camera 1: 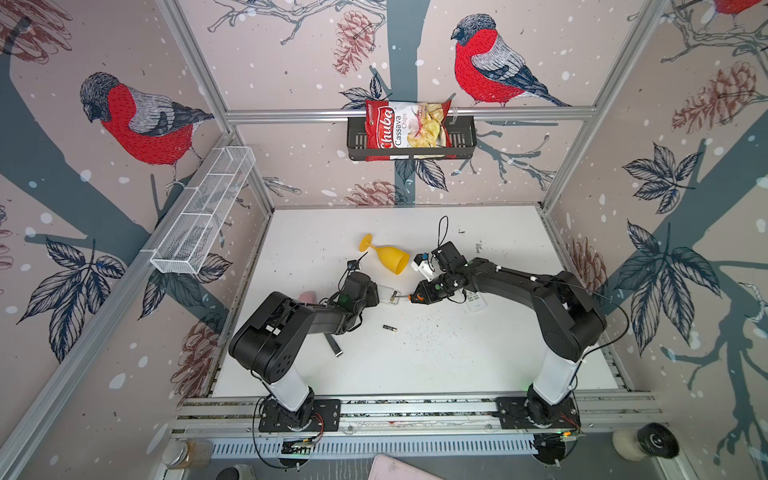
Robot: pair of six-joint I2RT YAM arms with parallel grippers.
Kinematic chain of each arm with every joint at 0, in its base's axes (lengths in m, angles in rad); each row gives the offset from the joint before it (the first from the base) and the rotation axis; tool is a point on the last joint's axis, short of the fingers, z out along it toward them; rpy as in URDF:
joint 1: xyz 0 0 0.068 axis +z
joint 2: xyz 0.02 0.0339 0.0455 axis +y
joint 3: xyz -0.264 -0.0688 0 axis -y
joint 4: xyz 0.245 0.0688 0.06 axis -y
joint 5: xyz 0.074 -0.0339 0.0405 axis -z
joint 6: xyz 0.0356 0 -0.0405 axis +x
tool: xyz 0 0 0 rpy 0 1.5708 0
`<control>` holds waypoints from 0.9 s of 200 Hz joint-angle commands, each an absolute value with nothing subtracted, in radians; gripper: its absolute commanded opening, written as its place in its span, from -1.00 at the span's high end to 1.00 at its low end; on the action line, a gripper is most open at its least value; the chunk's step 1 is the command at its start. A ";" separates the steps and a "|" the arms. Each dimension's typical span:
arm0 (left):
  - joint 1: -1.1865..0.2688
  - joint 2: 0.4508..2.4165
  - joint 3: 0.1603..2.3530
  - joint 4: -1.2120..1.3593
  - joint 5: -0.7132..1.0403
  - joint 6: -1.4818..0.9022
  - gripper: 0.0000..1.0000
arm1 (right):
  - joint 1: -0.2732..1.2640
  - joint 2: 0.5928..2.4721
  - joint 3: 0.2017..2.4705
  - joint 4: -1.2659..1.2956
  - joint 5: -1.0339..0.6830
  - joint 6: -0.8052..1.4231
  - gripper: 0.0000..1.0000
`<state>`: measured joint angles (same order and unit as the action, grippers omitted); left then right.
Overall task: Unload the batteries from the remote control
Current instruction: 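Pry the first AA battery out of the remote with the screwdriver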
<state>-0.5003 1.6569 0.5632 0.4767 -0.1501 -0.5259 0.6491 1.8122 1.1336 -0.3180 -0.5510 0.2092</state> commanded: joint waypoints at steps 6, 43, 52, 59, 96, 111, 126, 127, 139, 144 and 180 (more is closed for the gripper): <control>-0.502 1.650 0.574 0.457 -0.119 -0.541 -0.26 | 0.643 1.790 1.124 -0.265 -0.554 0.227 1.00; -0.502 1.645 0.586 0.444 -0.121 -0.541 -0.29 | 0.635 1.759 1.111 -0.231 -0.575 0.236 1.00; -0.501 1.645 0.587 0.442 -0.119 -0.543 -0.29 | 0.632 1.753 1.110 -0.226 -0.580 0.238 1.00; -0.502 1.646 0.588 0.442 -0.120 -0.543 -0.29 | 0.631 1.750 1.109 -0.221 -0.584 0.238 1.00; -0.502 1.648 0.593 0.439 -0.120 -0.544 -0.30 | 0.622 1.742 1.105 -0.208 -0.598 0.244 1.00; -0.502 1.650 0.597 0.437 -0.121 -0.545 -0.29 | 0.620 1.736 1.104 -0.207 -0.603 0.244 1.00; -0.502 1.652 0.597 0.435 -0.123 -0.546 -0.30 | 0.620 1.745 1.108 -0.230 -0.596 0.232 1.00; -0.502 1.652 0.597 0.436 -0.124 -0.547 -0.30 | 0.620 1.744 1.109 -0.231 -0.595 0.231 1.00; -0.501 1.652 0.598 0.435 -0.125 -0.546 -0.30 | 0.620 1.748 1.101 -0.236 -0.588 0.227 1.00; -0.502 1.652 0.598 0.433 -0.125 -0.547 -0.30 | 0.620 1.748 1.097 -0.237 -0.585 0.227 1.00; -0.502 1.651 0.604 0.426 -0.129 -0.545 -0.29 | 0.616 1.732 1.069 -0.235 -0.569 0.227 1.00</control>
<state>-0.5011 1.6508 0.5953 0.4332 -0.1249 -0.5461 0.6189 1.7462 1.0779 -0.2432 -0.5766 0.2352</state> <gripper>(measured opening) 0.649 0.209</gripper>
